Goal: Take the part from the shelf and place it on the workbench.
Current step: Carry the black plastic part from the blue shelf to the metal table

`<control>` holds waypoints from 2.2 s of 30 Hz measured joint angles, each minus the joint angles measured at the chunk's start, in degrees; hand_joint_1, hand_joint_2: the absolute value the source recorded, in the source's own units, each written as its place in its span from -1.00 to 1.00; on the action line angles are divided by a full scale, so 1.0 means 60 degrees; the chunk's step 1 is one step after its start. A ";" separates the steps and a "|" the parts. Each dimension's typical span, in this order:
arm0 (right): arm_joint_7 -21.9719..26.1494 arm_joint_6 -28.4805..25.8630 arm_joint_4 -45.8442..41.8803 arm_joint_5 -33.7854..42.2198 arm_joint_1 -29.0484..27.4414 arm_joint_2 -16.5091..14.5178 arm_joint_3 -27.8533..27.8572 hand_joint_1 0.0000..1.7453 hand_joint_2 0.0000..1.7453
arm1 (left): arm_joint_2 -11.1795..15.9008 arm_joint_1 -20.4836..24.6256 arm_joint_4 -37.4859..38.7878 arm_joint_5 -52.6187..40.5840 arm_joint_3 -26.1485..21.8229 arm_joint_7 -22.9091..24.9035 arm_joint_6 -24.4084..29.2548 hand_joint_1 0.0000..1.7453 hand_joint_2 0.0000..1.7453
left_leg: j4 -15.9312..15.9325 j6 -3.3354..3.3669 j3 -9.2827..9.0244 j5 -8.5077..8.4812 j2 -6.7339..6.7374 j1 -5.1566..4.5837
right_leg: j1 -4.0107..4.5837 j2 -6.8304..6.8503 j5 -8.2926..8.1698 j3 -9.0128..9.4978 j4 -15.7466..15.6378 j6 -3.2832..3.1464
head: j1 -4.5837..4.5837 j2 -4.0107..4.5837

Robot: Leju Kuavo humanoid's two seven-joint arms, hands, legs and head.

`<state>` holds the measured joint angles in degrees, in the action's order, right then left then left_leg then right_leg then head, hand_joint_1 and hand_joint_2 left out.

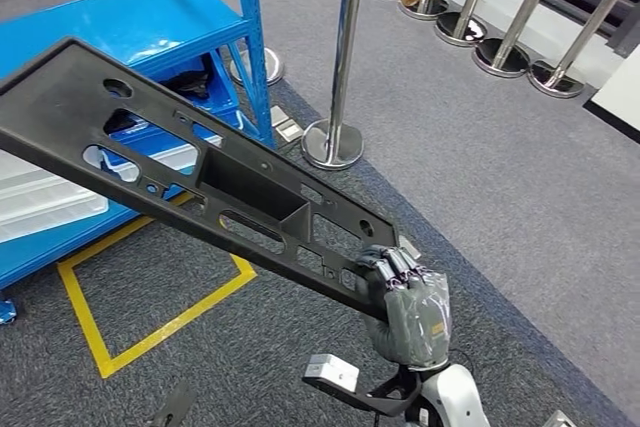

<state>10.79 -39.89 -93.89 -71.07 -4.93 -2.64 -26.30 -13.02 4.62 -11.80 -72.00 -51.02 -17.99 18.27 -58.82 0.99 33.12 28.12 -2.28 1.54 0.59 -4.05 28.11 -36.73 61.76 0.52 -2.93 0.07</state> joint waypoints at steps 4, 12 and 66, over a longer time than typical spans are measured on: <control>-0.0010 0.0000 0.0002 0.0010 -0.0018 0.0004 -0.0004 1.00 1.00 | 0.0009 -0.0005 0.0000 0.0002 0.0000 -0.0001 -0.0002 -1.00 1.00 | 0.0000 0.0034 -0.0075 0.0068 0.0459 -0.0003 | -0.0156 0.0588 0.0810 -0.1104 0.2155 0.0211 | -0.0033 0.0000; 0.0534 0.0000 -0.0262 0.0175 -0.0340 -0.0210 0.0323 1.00 1.00 | 0.0010 0.0016 0.0000 0.0000 -0.0003 -0.0004 0.0011 -1.00 1.00 | 0.0051 -0.0337 -0.0338 0.0288 0.1034 -0.0009 | -0.0073 0.0934 -0.0302 0.0193 -0.0455 -0.0054 | -0.0015 0.0000; 0.2042 -0.0015 -0.0988 0.0862 -0.1525 -0.1497 0.2020 1.00 1.00 | 0.0043 -0.0079 0.0000 -0.0091 -0.0161 0.0030 0.0091 -1.00 1.00 | 0.0101 0.0059 -0.0111 0.0030 0.0604 -0.0073 | -0.0158 0.0563 0.1107 -0.0870 0.2199 0.0073 | -0.0013 0.0000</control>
<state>23.04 -39.98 -99.82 -65.90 -14.08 -11.63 -14.18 -12.76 4.15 -11.80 -72.54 -51.99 -17.81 18.82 -58.22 1.34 32.45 28.29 1.34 1.11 -0.36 -0.67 34.76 -41.95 74.95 0.95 -3.01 0.07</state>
